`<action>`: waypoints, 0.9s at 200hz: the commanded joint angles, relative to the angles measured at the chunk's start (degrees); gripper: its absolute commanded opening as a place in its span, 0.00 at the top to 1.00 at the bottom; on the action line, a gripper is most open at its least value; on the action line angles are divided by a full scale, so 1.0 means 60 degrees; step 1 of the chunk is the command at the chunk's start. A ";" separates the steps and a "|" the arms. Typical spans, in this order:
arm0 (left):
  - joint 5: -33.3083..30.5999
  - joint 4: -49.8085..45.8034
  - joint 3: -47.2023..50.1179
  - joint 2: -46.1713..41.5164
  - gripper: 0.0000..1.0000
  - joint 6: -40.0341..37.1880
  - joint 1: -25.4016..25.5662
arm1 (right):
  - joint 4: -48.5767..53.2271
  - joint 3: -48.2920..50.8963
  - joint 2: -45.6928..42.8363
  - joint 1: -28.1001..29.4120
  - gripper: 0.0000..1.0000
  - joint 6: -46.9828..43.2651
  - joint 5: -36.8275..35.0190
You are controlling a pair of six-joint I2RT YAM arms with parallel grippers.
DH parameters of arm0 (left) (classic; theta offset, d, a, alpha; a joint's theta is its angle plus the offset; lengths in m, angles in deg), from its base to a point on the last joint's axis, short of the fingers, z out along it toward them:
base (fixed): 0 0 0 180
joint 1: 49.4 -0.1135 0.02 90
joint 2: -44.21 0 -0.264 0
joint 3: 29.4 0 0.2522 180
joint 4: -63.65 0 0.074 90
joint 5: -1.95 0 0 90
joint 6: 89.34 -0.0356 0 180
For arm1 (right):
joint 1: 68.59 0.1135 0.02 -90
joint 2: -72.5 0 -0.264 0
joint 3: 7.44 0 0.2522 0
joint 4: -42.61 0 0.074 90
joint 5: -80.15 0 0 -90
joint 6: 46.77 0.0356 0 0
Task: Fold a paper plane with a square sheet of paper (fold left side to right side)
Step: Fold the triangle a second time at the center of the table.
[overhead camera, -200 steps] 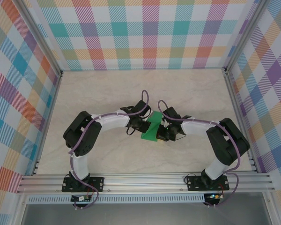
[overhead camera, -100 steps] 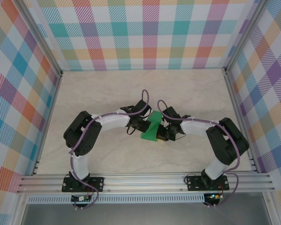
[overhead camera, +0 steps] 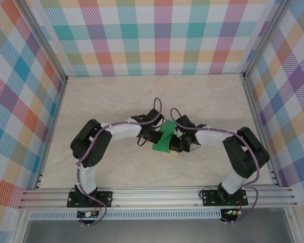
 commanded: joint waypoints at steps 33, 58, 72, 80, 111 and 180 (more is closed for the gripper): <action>0.0168 0.0015 0.0049 0.0258 0.93 -0.0098 -0.0129 | 0.0327 -0.0021 0.0246 0.0168 1.00 -0.0156 -0.0005; 0.0274 0.0093 0.0109 0.0267 0.93 -0.0091 -0.0126 | 0.0306 -0.0090 0.0148 0.0168 1.00 -0.0197 0.0025; 0.0287 0.0097 0.0125 0.0283 0.93 -0.0094 -0.0125 | 0.0288 -0.0156 0.0051 0.0156 1.00 -0.0206 0.0054; 0.0276 0.0097 0.0118 0.0281 0.93 -0.0093 -0.0114 | 0.0236 -0.0164 -0.0098 0.0154 1.00 -0.0228 0.0084; 0.0276 0.0068 0.0123 0.0268 0.93 -0.0106 -0.0118 | -0.0108 -0.0025 -0.1168 -0.0124 1.00 -0.0145 0.0278; 0.0348 0.0068 0.0123 0.0250 0.93 -0.0108 -0.0108 | -0.2735 -0.0056 -0.0343 -0.0679 1.00 0.1254 0.1383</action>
